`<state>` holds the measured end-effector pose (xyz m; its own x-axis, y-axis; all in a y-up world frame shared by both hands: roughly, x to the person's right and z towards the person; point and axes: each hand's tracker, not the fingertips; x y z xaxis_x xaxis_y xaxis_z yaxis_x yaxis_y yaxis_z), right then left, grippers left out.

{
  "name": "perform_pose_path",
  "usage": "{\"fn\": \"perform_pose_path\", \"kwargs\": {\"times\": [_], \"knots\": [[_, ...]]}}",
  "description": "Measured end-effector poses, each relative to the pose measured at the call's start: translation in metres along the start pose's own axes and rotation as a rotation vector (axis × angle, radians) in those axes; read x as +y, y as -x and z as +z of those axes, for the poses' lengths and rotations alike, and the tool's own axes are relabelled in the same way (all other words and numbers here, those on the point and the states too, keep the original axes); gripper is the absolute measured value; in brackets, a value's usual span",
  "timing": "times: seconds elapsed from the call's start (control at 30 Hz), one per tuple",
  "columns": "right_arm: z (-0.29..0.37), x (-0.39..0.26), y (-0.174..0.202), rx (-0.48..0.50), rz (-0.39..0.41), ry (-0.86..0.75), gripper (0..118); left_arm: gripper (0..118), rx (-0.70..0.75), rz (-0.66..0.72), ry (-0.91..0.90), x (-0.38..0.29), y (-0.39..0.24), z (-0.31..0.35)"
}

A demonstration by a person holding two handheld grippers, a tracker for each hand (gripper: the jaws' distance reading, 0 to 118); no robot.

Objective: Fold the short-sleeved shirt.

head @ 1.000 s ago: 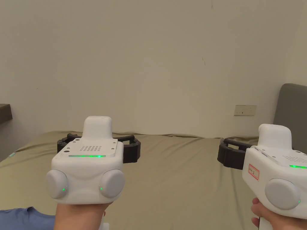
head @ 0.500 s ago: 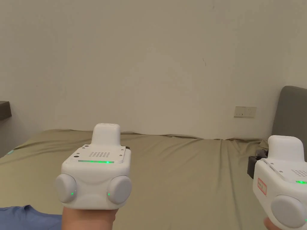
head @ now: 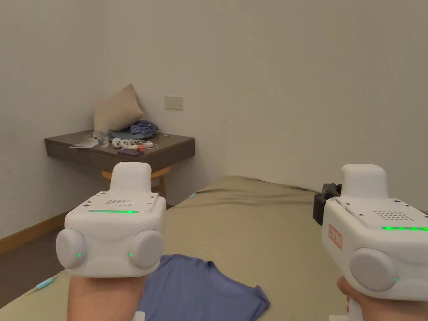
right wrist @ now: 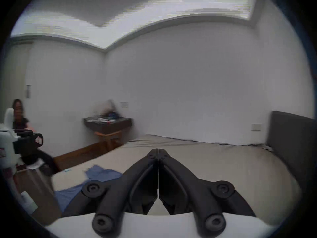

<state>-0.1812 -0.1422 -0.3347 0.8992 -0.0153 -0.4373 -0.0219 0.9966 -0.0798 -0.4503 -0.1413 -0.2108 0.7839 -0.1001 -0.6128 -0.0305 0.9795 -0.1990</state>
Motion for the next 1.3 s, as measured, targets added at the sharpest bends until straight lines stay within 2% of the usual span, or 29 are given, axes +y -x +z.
{"fn": "perform_pose_path", "kwargs": {"times": [0.13, 0.23, 0.53, 0.67, 0.8, 0.83, 0.9, 0.93, 0.97, 1.0, 1.07, 1.23, 1.3], "knots": [[-0.01, 0.001, 0.056, 0.125, -0.037, 0.0, 3, 0, 0.121, -0.04, 0.01, -0.008, 0.055, 0.001], [-0.014, 0.0, 0.073, 0.136, -0.045, 0.013, 3, 0, 0.127, -0.034, 0.011, -0.016, 0.068, -0.001], [-0.035, -0.02, 0.055, 0.091, -0.006, 0.058, 3, 0, -0.041, -0.03, 0.102, -0.041, 0.015, -0.053], [-0.056, -0.029, 0.047, 0.075, 0.003, 0.089, 3, 0, -0.07, -0.042, 0.151, -0.063, -0.01, -0.101], [-0.076, -0.037, 0.04, 0.064, 0.022, 0.128, 3, 0, -0.192, -0.005, 0.315, -0.104, -0.049, -0.17], [-0.083, -0.04, 0.038, 0.064, 0.03, 0.142, 3, 11, -0.229, 0.015, 0.361, -0.119, -0.06, -0.191], [-0.097, -0.048, 0.032, 0.063, 0.041, 0.174, 3, 111, -0.284, 0.044, 0.455, -0.148, -0.084, -0.228], [-0.102, -0.051, 0.029, 0.055, 0.043, 0.187, 3, 118, -0.311, 0.041, 0.523, -0.166, -0.098, -0.248], [-0.109, -0.056, 0.025, 0.051, 0.044, 0.202, 3, 118, -0.294, 0.034, 0.455, -0.185, -0.106, -0.261], [-0.117, -0.06, 0.022, 0.042, 0.049, 0.214, 3, 118, -0.336, -0.007, 0.518, -0.204, -0.122, -0.276], [-0.132, -0.071, 0.017, 0.018, 0.063, 0.236, 3, 118, -0.3, -0.072, 0.555, -0.234, -0.145, -0.297], [-0.164, -0.094, 0.008, 0.006, 0.085, 0.286, 3, 118, -0.347, -0.088, 0.652, -0.273, -0.178, -0.332], [-0.172, -0.101, 0.005, 0.005, 0.087, 0.296, 3, 118, -0.322, -0.103, 0.688, -0.294, -0.185, -0.343]]}}
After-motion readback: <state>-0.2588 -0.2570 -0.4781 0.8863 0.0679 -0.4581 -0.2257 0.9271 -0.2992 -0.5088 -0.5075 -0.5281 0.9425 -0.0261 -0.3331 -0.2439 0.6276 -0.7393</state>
